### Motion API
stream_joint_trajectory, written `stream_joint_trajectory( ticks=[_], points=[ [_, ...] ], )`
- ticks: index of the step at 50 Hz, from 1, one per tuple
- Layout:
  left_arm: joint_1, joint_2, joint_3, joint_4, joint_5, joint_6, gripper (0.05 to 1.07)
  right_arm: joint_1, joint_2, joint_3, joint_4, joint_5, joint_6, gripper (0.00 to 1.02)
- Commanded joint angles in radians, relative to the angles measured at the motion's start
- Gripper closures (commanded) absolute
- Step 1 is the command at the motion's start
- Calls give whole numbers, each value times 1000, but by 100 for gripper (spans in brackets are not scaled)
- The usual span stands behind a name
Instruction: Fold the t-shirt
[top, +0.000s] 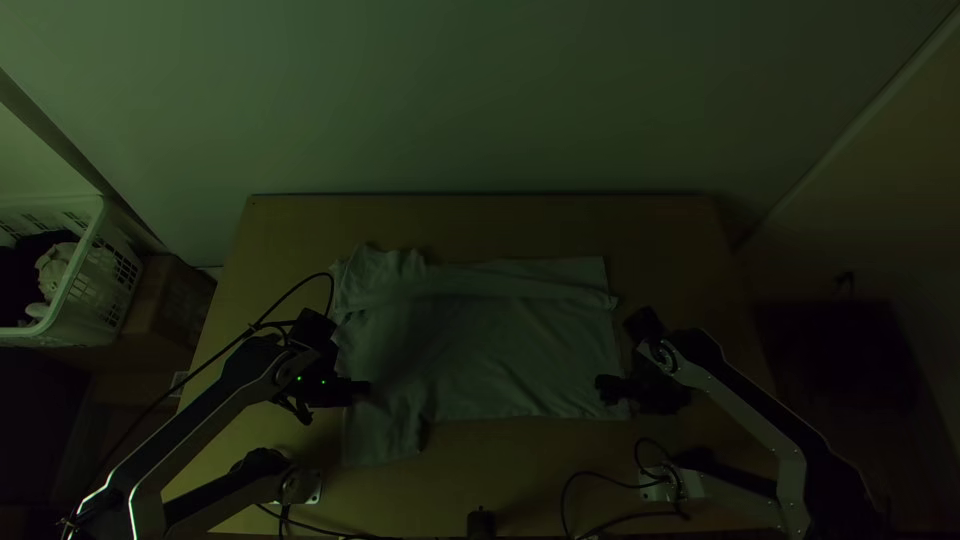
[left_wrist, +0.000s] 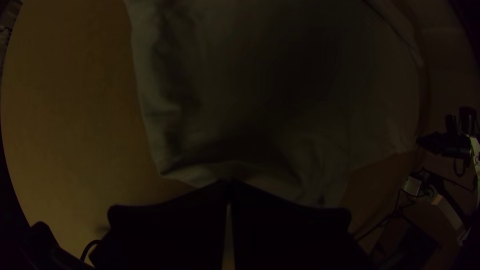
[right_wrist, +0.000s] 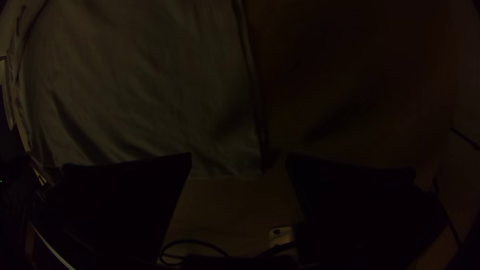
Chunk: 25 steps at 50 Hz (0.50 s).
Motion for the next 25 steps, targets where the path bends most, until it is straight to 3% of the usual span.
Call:
stream_joint_trajectory(
  ticks=[1, 7, 9, 13, 17, 23, 25],
  points=[
    [18, 6, 21, -24, -2, 21, 105, 7, 43, -25, -12, -32, 1, 16],
    [23, 6, 24, -24, -2, 24, 105, 2, 70, -25, -9, -41, -10, 17],
    [23, 6, 26, -24, -2, 24, 105, -1, 73, -26, -8, -41, -19, 25],
    [26, 6, 29, -24, -2, 25, 105, -2, 57, -45, 38, -41, -45, 53],
    [32, 7, 36, -24, -2, 30, 105, -4, 37, -72, 81, -40, -50, 74],
    [61, 13, 49, -25, -2, 45, 105, -7, 12, -78, 94, -32, -70, 96],
    [77, 17, 56, -27, -2, 55, 105, -7, -3, -75, 101, -26, -72, 100]
  ],
)
